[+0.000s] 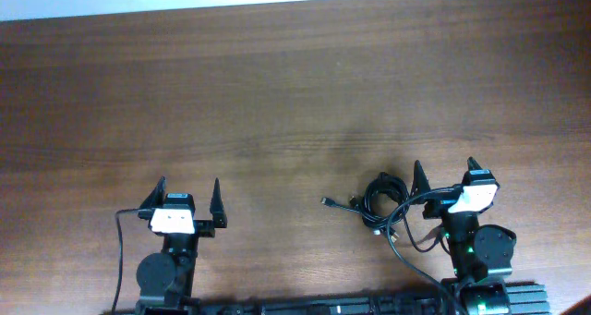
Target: Untangle cables
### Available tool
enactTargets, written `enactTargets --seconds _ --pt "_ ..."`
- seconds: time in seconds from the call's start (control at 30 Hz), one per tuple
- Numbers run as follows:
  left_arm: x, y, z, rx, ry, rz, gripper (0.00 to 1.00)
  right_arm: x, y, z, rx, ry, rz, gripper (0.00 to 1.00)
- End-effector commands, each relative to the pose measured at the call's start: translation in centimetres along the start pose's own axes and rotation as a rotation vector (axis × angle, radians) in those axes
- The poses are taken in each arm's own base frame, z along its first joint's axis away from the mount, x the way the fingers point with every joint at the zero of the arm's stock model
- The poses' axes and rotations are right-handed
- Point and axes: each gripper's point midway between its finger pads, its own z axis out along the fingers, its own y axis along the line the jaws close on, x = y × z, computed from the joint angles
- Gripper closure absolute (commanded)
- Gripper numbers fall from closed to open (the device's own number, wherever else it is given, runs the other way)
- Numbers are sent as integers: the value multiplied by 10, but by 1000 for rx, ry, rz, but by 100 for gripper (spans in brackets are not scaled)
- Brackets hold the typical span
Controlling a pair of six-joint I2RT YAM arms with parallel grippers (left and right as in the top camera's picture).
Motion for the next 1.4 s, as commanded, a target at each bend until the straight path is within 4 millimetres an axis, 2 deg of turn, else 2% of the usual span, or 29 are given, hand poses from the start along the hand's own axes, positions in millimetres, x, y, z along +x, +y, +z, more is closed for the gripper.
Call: enactTargets --seconds 0.0,1.03,1.13,1.27,1.37 --pt "1 -2 0 12 2 16 1 4 1 1 0 13 4 0" --pt "1 -2 0 12 2 16 1 4 1 1 0 13 4 0" --pt "1 -2 0 12 2 16 1 3 8 0 -39 10 5 0" --pt "1 -2 0 13 2 16 1 2 30 -2 -172 6 5 0" --pt "1 -2 0 12 2 16 1 2 32 -3 -179 30 158 0"
